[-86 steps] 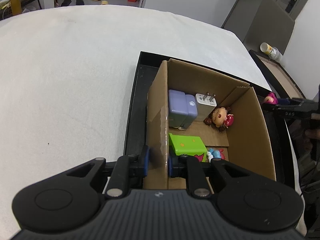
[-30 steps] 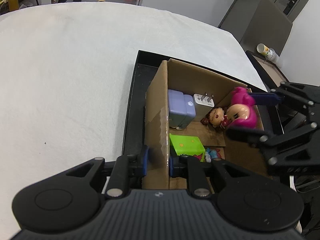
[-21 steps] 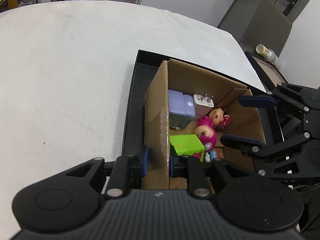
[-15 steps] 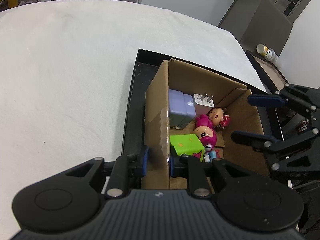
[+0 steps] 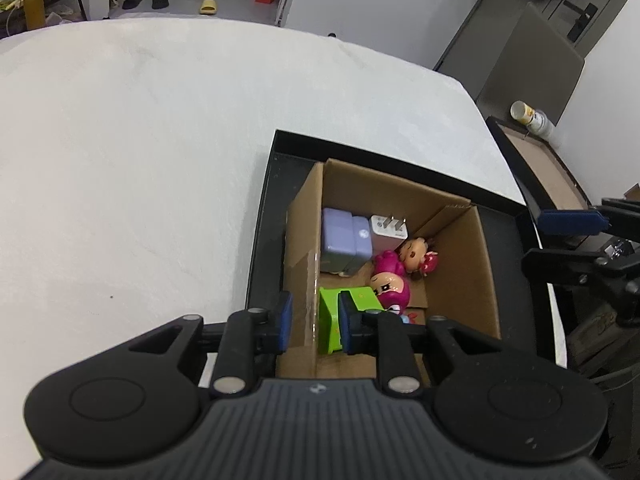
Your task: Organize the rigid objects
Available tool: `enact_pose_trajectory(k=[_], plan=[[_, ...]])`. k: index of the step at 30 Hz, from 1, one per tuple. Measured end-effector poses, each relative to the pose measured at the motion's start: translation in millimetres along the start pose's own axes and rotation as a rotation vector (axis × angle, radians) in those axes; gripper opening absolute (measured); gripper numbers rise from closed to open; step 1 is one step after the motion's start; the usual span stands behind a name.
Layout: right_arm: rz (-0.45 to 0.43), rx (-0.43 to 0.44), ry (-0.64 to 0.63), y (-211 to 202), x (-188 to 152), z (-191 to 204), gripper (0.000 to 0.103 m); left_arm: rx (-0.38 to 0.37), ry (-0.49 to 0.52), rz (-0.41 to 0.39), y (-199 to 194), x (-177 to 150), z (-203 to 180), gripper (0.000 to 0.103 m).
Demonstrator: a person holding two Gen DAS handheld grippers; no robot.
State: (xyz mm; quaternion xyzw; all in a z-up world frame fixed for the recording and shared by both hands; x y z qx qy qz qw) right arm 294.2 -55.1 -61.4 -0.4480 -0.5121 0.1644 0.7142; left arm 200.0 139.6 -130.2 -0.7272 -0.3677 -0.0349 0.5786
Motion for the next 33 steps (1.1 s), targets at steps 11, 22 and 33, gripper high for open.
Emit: enact_pose_trajectory(k=[11, 22, 33], plan=[[0.012, -0.088, 0.211, -55.6, -1.6, -8.6, 0.077, -0.034, 0.021, -0.059, -49.6, -0.8, -24.0, 0.049], [-0.108, -0.195, 0.279, -135.9, -15.1, 14.1, 0.103, -0.068, 0.108, -0.110, -95.7, -14.0, -55.2, 0.079], [-0.181, -0.262, 0.289, -186.5, -37.1, 40.6, 0.103, -0.050, 0.136, -0.177, -140.0, -28.1, -73.0, 0.093]])
Point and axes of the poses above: each gripper's, at about its wrist camera, not at the fingertips, and y roughly the way its jaws point, z to its left, x to its top, the point moved 5 cm from there along y, roughly the way its jaws point, and after that the axes turned 3 degrees about -x, right-handed, at the moved point
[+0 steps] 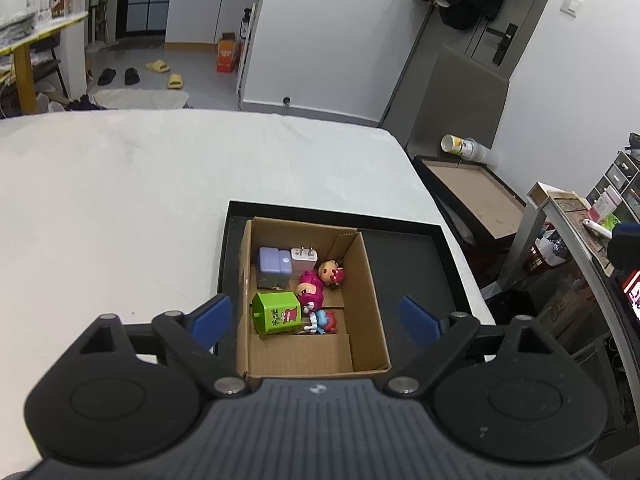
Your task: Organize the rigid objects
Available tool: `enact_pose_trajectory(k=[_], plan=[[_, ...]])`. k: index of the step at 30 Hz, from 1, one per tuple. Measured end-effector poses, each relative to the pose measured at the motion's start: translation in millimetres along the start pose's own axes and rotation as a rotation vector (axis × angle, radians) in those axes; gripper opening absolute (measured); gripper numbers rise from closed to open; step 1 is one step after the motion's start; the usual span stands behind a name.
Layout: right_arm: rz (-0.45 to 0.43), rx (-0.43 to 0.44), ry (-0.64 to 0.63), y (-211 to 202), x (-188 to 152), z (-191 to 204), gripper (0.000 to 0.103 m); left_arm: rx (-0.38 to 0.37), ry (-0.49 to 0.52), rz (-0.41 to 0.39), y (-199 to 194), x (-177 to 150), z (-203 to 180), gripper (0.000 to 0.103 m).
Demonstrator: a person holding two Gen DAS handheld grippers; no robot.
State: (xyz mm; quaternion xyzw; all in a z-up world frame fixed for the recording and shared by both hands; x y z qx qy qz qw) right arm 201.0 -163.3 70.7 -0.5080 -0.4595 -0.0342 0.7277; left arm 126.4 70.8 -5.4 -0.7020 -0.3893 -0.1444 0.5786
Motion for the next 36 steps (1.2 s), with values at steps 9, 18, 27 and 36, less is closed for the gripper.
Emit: enact_pose_trajectory(k=[9, 18, 27, 36], plan=[[-0.063, -0.010, 0.140, -24.2, -26.5, -6.3, 0.103, -0.017, 0.034, -0.031, -26.0, -4.5, -17.7, 0.097], [-0.107, -0.084, 0.256, -21.3, -63.4, -19.7, 0.103, -0.010, 0.063, -0.046, -38.8, -19.0, -26.1, 0.098], [-0.143, -0.162, 0.240, -18.8, -88.1, -13.3, 0.103, -0.004, 0.076, -0.055, -42.5, -37.8, -32.2, 0.098], [-0.114, -0.154, 0.321, -8.5, -119.0, -6.8, 0.103, 0.010, 0.079, -0.046, -42.1, -55.1, -28.3, 0.098]])
Point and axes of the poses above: each gripper's, at about its wrist camera, not at the fingertips, and y roughly the way its jaws point, z to its left, x to its top, the point moved 5 cm from there along y, roughly the way its jaws point, and after that the axes turned 3 degrees about -x, right-handed, at the moved point
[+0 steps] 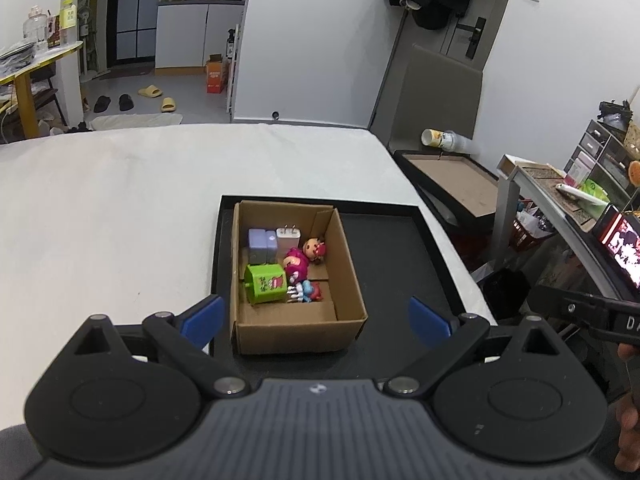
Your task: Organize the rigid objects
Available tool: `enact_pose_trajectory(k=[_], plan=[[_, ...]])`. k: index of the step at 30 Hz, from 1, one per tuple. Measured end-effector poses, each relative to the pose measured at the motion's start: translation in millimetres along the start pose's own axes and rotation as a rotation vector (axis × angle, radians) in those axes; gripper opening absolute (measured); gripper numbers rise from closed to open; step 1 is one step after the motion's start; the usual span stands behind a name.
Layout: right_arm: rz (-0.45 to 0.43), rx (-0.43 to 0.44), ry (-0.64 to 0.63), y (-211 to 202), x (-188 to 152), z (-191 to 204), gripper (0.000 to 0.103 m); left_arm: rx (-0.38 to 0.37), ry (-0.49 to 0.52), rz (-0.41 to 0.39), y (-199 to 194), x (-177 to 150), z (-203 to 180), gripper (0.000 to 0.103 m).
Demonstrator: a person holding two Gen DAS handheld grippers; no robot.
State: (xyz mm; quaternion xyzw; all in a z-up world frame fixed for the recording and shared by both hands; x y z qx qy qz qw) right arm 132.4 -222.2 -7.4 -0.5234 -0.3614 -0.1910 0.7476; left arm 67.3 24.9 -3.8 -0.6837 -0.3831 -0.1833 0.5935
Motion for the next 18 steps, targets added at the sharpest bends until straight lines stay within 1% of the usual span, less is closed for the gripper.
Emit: enact_pose_trajectory(k=[7, 13, 18], plan=[[0.013, -0.009, 0.001, -1.7, -16.0, 0.0, 0.103, 0.008, 0.023, 0.022, 2.9, -13.4, -0.5, 0.098], [0.000, -0.007, -0.006, -8.2, -16.6, 2.2, 0.103, 0.012, 0.039, 0.044, 5.5, -22.9, -3.9, 0.098], [0.010, -0.004, -0.001, -9.5, -23.5, 1.4, 0.103, 0.023, 0.059, 0.052, 5.8, -26.8, -4.8, 0.098]])
Point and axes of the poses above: each gripper's, at about its wrist camera, not at the fingertips, and y roughly the way its jaws point, z to its left, x to its top, the point moved 5 cm from there along y, roughly the way its jaws point, and after that the axes turned 3 degrees about -x, right-handed, at the moved point
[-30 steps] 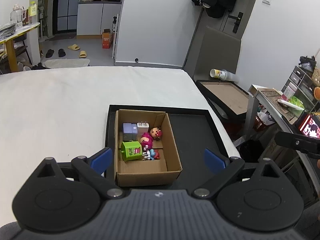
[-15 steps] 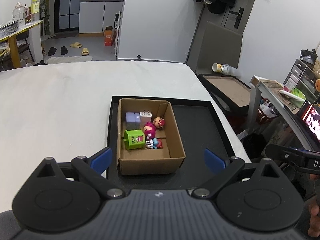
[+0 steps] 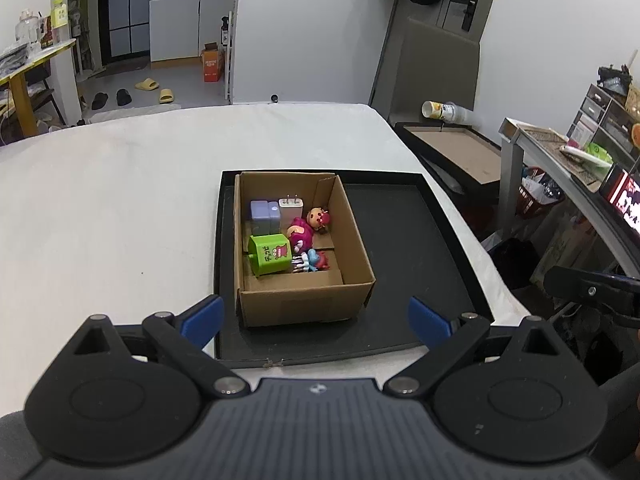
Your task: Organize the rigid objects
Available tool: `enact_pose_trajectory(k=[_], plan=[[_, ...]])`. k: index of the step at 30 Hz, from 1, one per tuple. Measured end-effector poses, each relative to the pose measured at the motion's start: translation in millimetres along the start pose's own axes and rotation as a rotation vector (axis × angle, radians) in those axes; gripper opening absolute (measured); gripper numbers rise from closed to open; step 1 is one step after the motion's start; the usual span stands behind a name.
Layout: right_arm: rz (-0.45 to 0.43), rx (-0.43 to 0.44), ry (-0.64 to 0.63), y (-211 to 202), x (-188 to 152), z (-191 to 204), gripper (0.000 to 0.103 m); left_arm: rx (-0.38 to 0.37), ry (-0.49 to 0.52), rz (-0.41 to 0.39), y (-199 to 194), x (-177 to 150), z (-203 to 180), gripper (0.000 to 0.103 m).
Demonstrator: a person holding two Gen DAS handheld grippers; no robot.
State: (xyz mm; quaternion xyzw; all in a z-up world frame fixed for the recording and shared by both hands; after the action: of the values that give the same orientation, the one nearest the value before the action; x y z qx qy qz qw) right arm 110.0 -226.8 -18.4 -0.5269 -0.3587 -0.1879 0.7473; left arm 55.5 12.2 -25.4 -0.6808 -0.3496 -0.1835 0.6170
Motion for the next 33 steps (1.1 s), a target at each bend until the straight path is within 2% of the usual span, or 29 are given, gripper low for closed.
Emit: enact_pose_trajectory(k=[16, 33], plan=[[0.060, -0.009, -0.017, 11.5, -14.6, 8.5, 0.103, 0.009, 0.005, 0.034, 6.1, -6.3, 0.5, 0.098], [0.054, -0.018, -0.039, 10.6, -14.6, 11.9, 0.103, -0.006, 0.012, 0.042, 6.4, -7.5, -5.4, 0.098]])
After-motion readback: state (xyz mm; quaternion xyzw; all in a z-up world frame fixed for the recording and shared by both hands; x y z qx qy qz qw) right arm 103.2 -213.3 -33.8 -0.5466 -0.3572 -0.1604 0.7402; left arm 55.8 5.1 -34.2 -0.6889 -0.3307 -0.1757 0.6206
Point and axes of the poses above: each gripper's, at about its wrist camera, not at the fingertips, and y roughly the way its jaws point, z to its left, x to its top, the point moved 5 cm from there along y, roughly the way its jaws point, and after that the axes turned 3 degrees about -x, right-handed, at the moved point
